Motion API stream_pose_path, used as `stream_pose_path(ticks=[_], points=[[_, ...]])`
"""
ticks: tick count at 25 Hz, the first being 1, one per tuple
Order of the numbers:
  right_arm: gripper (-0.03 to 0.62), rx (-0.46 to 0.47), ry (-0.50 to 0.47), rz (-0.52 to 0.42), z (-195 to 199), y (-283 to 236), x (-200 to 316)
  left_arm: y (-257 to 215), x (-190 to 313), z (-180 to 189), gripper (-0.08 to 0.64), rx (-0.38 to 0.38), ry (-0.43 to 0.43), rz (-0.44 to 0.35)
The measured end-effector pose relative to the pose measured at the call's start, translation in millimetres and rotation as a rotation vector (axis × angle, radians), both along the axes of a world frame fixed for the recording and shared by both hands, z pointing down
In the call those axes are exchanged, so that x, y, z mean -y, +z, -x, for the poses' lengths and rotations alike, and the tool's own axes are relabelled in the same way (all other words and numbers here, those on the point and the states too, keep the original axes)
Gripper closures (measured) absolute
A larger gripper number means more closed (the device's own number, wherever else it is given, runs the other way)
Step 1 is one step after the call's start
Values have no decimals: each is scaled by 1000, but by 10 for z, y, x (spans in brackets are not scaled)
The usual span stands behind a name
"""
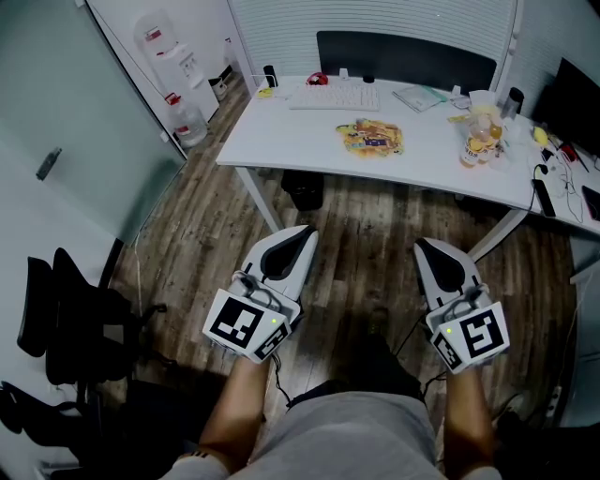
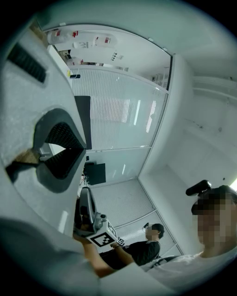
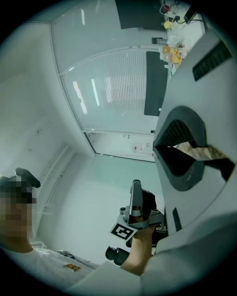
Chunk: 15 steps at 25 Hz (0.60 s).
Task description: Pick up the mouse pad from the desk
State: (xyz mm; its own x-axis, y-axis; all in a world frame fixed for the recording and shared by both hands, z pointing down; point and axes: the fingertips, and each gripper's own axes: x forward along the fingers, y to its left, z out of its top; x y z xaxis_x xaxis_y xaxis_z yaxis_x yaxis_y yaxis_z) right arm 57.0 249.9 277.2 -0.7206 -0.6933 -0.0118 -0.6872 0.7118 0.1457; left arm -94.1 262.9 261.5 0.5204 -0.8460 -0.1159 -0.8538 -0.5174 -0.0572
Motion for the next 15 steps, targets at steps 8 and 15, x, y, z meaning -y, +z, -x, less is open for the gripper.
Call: stream_pose_path(ticks=[8,15], points=[[580,10,-20,-4,78,11,365,-2,336,58,545,14,-16,0],[580,14,-21,-1,100,52,827,44,769,123,545,23,-31,9]])
